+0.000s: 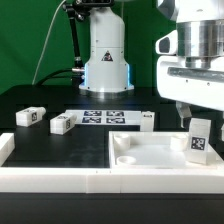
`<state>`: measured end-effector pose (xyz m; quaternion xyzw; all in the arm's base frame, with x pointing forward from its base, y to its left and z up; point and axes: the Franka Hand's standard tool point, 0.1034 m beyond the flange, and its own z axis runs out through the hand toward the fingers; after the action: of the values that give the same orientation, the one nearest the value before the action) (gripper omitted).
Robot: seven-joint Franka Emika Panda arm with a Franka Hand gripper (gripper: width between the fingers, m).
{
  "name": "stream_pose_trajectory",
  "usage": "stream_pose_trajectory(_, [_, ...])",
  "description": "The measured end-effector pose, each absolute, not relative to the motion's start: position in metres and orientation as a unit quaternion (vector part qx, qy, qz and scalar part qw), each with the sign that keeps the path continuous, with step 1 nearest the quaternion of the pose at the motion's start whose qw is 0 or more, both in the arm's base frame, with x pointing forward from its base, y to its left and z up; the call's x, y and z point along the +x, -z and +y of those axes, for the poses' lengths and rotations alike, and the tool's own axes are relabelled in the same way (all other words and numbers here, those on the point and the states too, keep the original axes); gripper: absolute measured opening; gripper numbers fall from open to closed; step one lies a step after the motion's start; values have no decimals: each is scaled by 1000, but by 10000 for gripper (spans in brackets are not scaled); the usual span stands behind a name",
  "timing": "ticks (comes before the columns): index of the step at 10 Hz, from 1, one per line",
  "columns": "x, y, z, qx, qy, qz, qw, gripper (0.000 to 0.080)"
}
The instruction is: Assemble one leg
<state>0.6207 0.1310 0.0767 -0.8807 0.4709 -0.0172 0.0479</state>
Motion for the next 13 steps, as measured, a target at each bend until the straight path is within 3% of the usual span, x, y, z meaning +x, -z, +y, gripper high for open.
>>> stream_pose_trajectory(4, [621,-76,126,-970,30,239,37,649])
stream_pose_trajectory(8, [621,-75,123,-990,34,132,29,625])
stream_pose_trajectory(9, [621,-75,123,-990,34,133,29,494])
stream_pose_trajectory(10, [621,-75,123,-990,34,133,29,494])
stream_pose_trajectory(11, [621,-75,122,-990,34,134,28,312])
stream_pose_trajectory(13, [621,-75,120,-988,33,151,28,292])
